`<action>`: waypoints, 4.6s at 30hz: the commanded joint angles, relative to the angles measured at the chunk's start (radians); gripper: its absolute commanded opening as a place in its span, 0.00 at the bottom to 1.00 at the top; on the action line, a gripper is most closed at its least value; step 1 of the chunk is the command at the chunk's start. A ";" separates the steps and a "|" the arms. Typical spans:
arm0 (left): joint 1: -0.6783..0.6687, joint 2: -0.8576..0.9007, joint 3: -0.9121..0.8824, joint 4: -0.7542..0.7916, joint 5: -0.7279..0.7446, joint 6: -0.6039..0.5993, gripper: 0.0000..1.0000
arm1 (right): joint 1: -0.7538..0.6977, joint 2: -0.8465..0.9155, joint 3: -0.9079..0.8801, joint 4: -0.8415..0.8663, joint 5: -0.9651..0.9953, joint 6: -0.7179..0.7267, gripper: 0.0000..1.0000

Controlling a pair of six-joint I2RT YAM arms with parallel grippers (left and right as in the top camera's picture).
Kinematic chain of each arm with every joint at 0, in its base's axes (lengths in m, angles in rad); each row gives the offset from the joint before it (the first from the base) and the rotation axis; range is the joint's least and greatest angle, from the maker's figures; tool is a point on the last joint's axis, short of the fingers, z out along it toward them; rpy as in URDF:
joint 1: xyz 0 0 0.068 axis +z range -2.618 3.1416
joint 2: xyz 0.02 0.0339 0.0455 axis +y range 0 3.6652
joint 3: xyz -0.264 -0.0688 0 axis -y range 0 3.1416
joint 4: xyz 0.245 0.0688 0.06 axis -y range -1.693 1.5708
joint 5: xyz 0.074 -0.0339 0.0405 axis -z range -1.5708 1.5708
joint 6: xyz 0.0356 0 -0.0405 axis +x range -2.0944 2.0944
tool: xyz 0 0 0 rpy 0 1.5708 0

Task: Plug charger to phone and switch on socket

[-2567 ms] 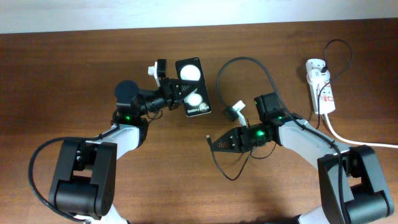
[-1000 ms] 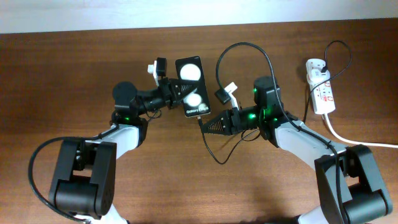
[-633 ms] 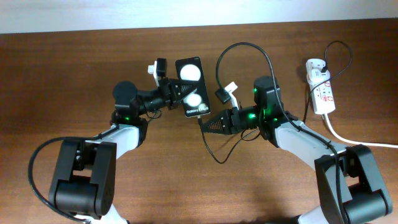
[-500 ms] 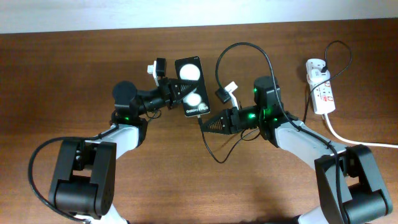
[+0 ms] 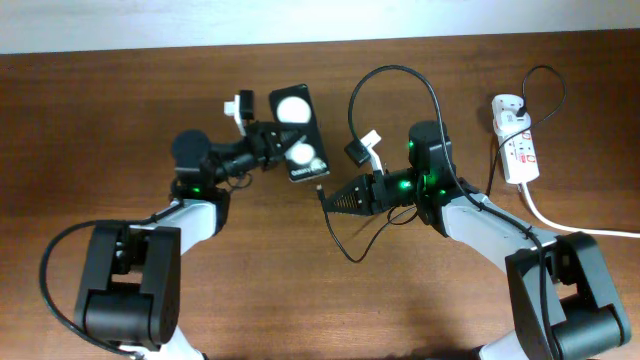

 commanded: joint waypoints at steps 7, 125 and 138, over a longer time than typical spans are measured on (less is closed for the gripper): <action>0.124 -0.005 0.012 -0.074 -0.008 0.109 0.00 | 0.004 0.003 -0.002 -0.580 0.800 -0.312 0.59; 0.004 -0.005 0.011 -0.047 -0.037 -0.106 0.00 | 0.096 -0.080 -0.153 0.430 0.324 0.407 0.04; 0.007 -0.005 0.011 -0.047 -0.034 -0.099 0.00 | 0.096 -0.080 -0.153 0.430 0.301 0.407 0.04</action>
